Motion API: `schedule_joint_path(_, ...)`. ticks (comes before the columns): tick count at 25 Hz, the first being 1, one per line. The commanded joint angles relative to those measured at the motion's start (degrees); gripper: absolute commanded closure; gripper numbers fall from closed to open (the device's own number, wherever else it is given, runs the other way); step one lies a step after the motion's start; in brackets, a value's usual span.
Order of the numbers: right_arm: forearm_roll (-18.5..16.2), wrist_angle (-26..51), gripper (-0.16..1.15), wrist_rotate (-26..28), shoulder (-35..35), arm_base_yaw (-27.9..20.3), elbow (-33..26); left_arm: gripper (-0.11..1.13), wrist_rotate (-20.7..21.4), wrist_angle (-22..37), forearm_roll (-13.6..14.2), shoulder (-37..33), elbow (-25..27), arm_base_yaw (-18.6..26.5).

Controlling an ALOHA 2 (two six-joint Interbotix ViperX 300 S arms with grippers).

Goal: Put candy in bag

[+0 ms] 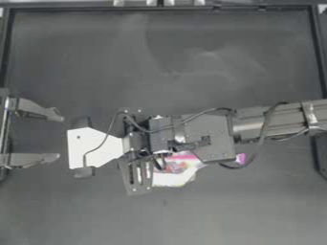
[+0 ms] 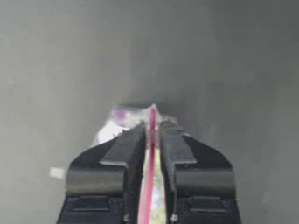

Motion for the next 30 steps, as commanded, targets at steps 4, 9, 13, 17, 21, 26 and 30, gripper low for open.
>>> schedule_joint_path(4,-0.62,0.79,0.79,-0.09,-1.67,0.09,-1.32,0.03,-0.09,1.05,0.09,0.53,-0.62,0.0)
schedule_joint_path(9,-1.32,0.62,0.93,-0.18,-2.64,0.09,-0.88,0.03,-0.09,1.14,0.0,0.62,-0.62,0.0)
schedule_joint_path(13,-1.32,0.44,0.93,-0.18,-3.08,0.09,-0.79,0.03,-0.09,1.49,0.09,0.62,-0.62,0.0)
schedule_joint_path(17,-1.32,0.44,0.93,-0.18,-3.96,0.26,-0.26,0.03,-0.09,2.11,-0.79,0.7,-0.62,0.0)
schedule_joint_path(21,-1.32,0.35,0.93,0.0,-5.01,0.44,0.79,0.03,-0.09,1.67,-1.32,0.7,0.26,0.0)
schedule_joint_path(26,-1.32,-0.35,0.93,0.18,-6.24,0.44,2.29,0.03,-0.09,1.67,-1.85,0.7,0.35,0.0)
schedule_joint_path(30,-2.29,-2.72,0.93,0.97,-8.0,0.53,4.92,0.02,-0.09,1.76,-1.85,0.97,0.0,0.0)
